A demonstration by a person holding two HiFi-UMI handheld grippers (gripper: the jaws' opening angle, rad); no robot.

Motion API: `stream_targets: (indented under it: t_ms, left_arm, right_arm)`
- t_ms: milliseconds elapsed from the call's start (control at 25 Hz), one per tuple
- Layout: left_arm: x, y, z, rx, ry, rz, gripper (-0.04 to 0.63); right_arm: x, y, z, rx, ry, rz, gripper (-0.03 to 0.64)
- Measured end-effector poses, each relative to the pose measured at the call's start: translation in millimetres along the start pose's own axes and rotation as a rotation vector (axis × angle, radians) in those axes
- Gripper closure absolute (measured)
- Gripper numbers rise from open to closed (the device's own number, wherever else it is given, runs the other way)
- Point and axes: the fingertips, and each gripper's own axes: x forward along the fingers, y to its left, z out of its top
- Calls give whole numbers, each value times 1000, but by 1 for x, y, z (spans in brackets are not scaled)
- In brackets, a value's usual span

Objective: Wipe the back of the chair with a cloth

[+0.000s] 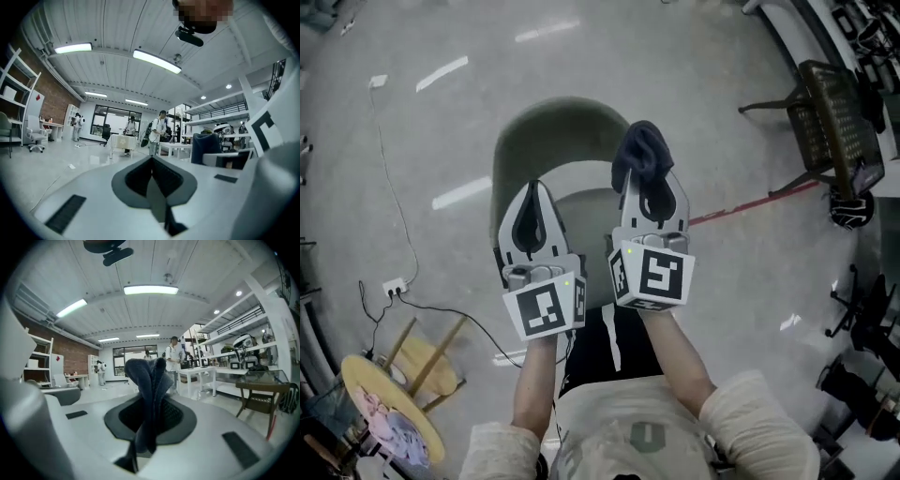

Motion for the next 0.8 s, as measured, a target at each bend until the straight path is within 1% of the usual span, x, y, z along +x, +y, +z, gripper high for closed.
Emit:
stream_targets:
  t_ms: [120,200,280,360,440,560,680,800]
  left_arm:
    - [-17,-12,53,-25,-15,-22,580]
    - [-31,-20,86,-13,-38,-39,580]
    - [-45,-28,108,-7,-62,-48,580]
    - [-57,-32,123,-2,-85,-51,580]
    - [-67,-35,134,22,-101,-48,580]
    - [-72,-40,150,44,-131,-36,580]
    - [-76,-33,167,33,-180,-10,580]
    - [-82,-24,174,33,-191,20,580]
  right_arm:
    - [-16,30,39,26,40,147,560]
    - [-31,40,62,-10,46,195,560]
    - [-45,43,83,-56,34,223,560]
    - [-59,45,101,-92,11,246,560]
    - [-72,45,114,-115,-6,267,560]
    - [-85,41,126,-116,-15,303,560]
    - [-91,50,130,-118,-22,340,560]
    - [-95,61,130,-106,-19,371,560]
